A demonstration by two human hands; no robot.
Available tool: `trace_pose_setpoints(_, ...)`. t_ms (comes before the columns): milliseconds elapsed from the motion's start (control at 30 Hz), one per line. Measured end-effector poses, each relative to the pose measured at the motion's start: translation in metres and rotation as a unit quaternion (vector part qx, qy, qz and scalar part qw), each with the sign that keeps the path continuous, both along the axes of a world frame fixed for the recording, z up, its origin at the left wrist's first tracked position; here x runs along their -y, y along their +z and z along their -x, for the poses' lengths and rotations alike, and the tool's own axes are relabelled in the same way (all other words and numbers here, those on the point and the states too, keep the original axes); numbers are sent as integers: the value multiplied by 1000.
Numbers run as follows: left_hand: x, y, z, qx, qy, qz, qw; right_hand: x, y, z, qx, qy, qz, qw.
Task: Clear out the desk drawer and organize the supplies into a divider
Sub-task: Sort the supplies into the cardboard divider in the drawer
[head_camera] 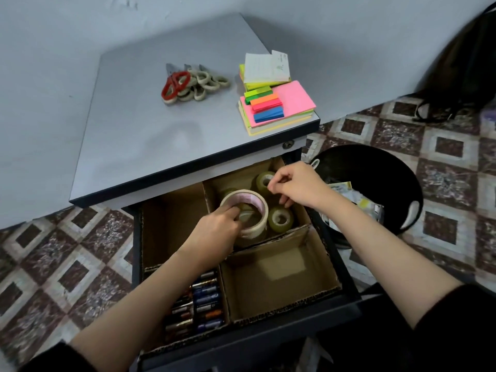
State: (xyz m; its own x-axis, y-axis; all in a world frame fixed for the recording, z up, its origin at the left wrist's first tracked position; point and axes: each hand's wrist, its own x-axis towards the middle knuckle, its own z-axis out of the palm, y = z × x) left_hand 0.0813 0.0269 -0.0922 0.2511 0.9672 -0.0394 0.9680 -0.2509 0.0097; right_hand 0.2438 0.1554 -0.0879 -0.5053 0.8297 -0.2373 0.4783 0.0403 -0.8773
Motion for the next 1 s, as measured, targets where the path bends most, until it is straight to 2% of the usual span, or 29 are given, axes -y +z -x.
trace_pose_setpoints(167, 1, -6, 7, 12, -3, 35, 999, -2, 1, 0, 2, 5, 6, 1000)
trace_pose_setpoints(333, 1, -7, 8, 53, -13, 29, 998, -5, -1, 2, 7, 5, 9, 1000)
trace_pose_setpoints(633, -13, -15, 12, 99, -13, 114, 988, -7, -4, 3, 13, 5, 8, 1000)
trace_pose_setpoints(1000, -5, -14, 17, 189, -46, 50, 980, -8, -6, 4, 17, 8, 1, 1000)
